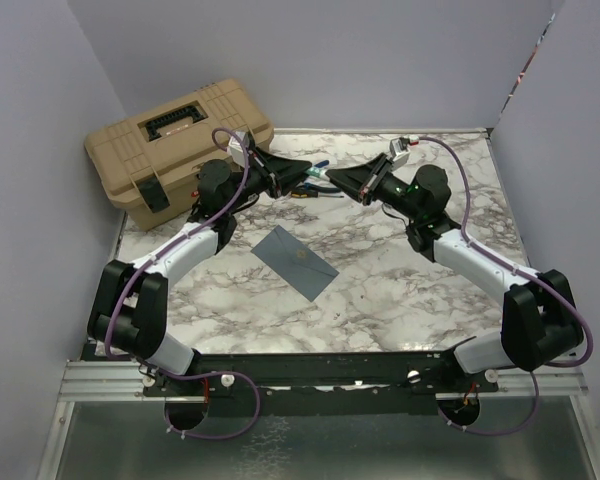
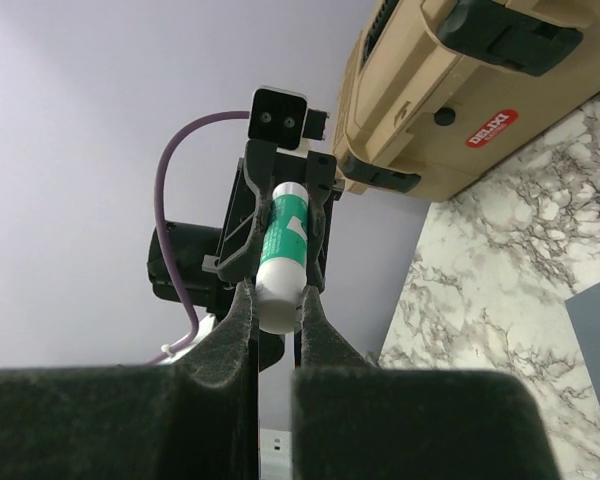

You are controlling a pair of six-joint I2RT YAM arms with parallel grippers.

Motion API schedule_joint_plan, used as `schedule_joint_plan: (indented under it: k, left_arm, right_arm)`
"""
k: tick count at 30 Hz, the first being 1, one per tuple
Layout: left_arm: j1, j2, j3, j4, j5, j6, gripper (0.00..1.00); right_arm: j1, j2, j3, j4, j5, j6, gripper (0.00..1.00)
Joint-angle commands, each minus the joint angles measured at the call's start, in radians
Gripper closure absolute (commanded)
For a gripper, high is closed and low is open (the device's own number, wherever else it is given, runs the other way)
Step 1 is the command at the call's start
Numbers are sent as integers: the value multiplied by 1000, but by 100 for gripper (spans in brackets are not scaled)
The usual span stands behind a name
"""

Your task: Place the letter into the envelope and seal it

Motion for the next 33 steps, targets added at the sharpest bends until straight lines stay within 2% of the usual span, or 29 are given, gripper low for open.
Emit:
schedule_joint_plan:
  k: [1, 8, 33]
  left_arm:
    - [-108, -3, 40, 13, 258, 115, 100]
    - [-127, -23, -5, 9, 268, 151, 100]
    - [-201, 52, 36, -58, 305, 197, 100]
  right_arm:
    - [38, 23, 51, 45, -24, 66, 100]
    - [37, 25, 100, -11, -24, 60, 100]
    - [39, 138, 240, -123, -71, 66, 100]
